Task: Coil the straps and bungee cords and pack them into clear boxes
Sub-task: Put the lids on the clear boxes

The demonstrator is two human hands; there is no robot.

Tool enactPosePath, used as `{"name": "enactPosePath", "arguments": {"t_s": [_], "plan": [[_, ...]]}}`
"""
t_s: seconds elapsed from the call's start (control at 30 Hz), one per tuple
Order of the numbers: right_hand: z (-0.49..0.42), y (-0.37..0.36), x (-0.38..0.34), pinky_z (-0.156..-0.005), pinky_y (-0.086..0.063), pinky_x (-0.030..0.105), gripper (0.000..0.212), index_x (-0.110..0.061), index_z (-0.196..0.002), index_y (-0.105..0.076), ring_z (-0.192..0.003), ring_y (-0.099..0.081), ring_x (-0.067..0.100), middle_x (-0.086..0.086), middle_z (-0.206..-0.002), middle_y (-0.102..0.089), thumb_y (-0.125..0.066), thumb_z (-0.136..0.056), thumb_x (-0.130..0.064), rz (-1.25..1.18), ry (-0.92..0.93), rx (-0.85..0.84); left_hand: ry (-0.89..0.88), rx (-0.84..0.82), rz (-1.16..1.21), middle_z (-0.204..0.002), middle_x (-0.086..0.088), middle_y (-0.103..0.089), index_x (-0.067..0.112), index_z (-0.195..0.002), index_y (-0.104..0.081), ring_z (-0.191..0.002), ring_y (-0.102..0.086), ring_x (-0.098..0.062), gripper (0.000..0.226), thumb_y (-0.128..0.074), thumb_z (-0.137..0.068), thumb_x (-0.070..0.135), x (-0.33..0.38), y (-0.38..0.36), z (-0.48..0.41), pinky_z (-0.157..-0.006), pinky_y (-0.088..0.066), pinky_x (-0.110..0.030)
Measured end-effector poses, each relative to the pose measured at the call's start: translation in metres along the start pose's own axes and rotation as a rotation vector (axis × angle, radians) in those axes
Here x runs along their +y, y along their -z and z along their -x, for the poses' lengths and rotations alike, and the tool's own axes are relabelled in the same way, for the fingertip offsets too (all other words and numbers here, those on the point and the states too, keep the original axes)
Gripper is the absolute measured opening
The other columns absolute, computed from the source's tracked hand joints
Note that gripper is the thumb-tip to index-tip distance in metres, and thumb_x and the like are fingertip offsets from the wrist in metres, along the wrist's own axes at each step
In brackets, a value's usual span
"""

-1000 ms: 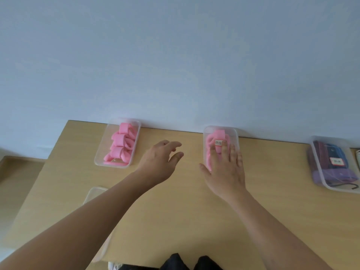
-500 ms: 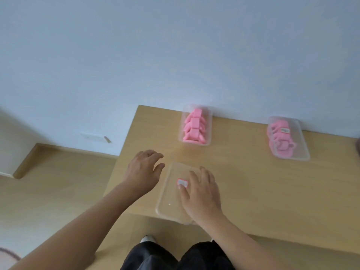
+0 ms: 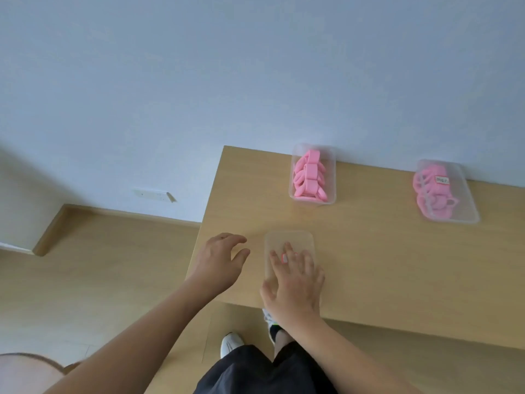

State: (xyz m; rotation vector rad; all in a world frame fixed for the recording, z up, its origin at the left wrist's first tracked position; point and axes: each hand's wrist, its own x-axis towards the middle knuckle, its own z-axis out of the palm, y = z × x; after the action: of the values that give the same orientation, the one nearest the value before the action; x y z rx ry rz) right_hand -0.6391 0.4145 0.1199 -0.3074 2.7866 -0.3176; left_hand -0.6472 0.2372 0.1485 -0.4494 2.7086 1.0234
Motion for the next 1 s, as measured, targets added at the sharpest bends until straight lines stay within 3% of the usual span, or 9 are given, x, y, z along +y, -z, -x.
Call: {"name": "enactPosePath", "arguments": {"t_s": [0.1,0.2,0.3,0.43,0.53,0.67,0.87,0.93,1.0], "plan": [[-0.004,0.013,0.003,-0.096,-0.039,0.056,0.071,-0.031,-0.137,-0.055,-0.130,-0.046,0.038,0.003,-0.152,-0.045,-0.056,-0.070,-0.054,-0.027,0.114,0.097,0.072,0.012,0.090,-0.125,0.009,-0.066,0.026,-0.123,-0.071,-0.117,-0.060,-0.014,0.026,-0.064,-0.099,0.033,0.014,0.001,-0.022,-0.092,-0.042,-0.024],[-0.018,0.036,0.005,-0.095,-0.039,0.054,0.071,-0.027,-0.135,-0.058,-0.128,-0.047,0.036,0.007,-0.149,-0.047,-0.061,-0.070,-0.055,-0.053,0.190,0.295,0.220,0.056,0.324,-0.105,0.011,-0.071,0.030,-0.106,-0.074,-0.102,-0.065,-0.013,0.014,-0.062,-0.100,0.033,0.034,0.008,-0.045,-0.078,-0.048,-0.026],[-0.056,0.066,0.011,-0.094,-0.039,0.053,0.076,-0.028,-0.136,-0.056,-0.130,-0.044,0.035,0.008,-0.149,-0.047,-0.060,-0.070,-0.064,-0.026,0.086,0.378,0.295,0.087,0.517,-0.094,0.009,-0.071,0.031,-0.097,-0.074,-0.094,-0.069,-0.019,0.014,-0.061,-0.099,0.038,0.056,0.012,-0.074,-0.084,-0.057,-0.036],[-0.122,0.095,0.025,-0.097,-0.033,0.055,0.080,-0.028,-0.142,-0.047,-0.136,-0.034,0.036,0.009,-0.154,-0.039,-0.051,-0.074,-0.072,0.035,-0.053,0.335,0.284,0.013,0.674,-0.103,0.006,-0.072,0.024,-0.109,-0.073,-0.101,-0.069,-0.019,0.020,-0.063,-0.099,0.036,0.088,0.004,-0.116,-0.085,-0.062,-0.039],[-0.160,0.101,0.033,-0.095,-0.028,0.052,0.078,-0.029,-0.141,-0.044,-0.136,-0.029,0.035,0.010,-0.154,-0.037,-0.043,-0.078,-0.075,0.077,-0.060,0.285,0.321,-0.073,0.695,-0.109,0.003,-0.073,0.020,-0.115,-0.072,-0.093,-0.069,-0.017,0.026,-0.066,-0.097,0.038,0.107,-0.005,-0.148,-0.086,-0.063,-0.041],[-0.189,0.097,0.040,-0.090,-0.031,0.049,0.077,-0.025,-0.138,-0.049,-0.133,-0.037,0.037,0.013,-0.148,-0.044,-0.043,-0.081,-0.075,0.074,-0.060,0.292,0.362,-0.118,0.742,-0.105,-0.001,-0.077,0.020,-0.111,-0.074,-0.086,-0.072,-0.016,0.026,-0.073,-0.091,0.037,0.123,-0.017,-0.180,-0.075,-0.060,-0.034],[-0.204,0.089,0.047,-0.088,-0.031,0.049,0.081,-0.019,-0.142,-0.049,-0.132,-0.038,0.039,0.017,-0.152,-0.040,-0.039,-0.084,-0.075,0.110,-0.026,0.293,0.409,-0.026,0.722,-0.085,0.000,-0.076,0.014,-0.094,-0.075,-0.072,-0.069,-0.012,0.010,-0.080,-0.087,0.021,0.127,-0.026,-0.201,-0.061,-0.051,-0.024],[-0.207,0.088,0.047,-0.092,-0.031,0.052,0.084,-0.017,-0.145,-0.046,-0.137,-0.034,0.041,0.020,-0.155,-0.035,-0.037,-0.085,-0.075,0.119,-0.021,0.271,0.410,0.004,0.696,-0.084,-0.002,-0.075,0.013,-0.090,-0.075,-0.071,-0.067,-0.013,0.009,-0.080,-0.087,0.019,0.129,-0.027,-0.203,-0.064,-0.052,-0.026],[-0.208,0.084,0.048,-0.107,-0.026,0.058,0.086,-0.014,-0.149,-0.040,-0.146,-0.021,0.045,0.024,-0.158,-0.027,-0.035,-0.087,-0.074,0.102,-0.006,0.254,0.412,0.012,0.676,-0.081,-0.003,-0.072,0.011,-0.090,-0.074,-0.069,-0.064,-0.014,0.008,-0.079,-0.087,0.016,0.131,-0.027,-0.206,-0.063,-0.052,-0.028]]}}
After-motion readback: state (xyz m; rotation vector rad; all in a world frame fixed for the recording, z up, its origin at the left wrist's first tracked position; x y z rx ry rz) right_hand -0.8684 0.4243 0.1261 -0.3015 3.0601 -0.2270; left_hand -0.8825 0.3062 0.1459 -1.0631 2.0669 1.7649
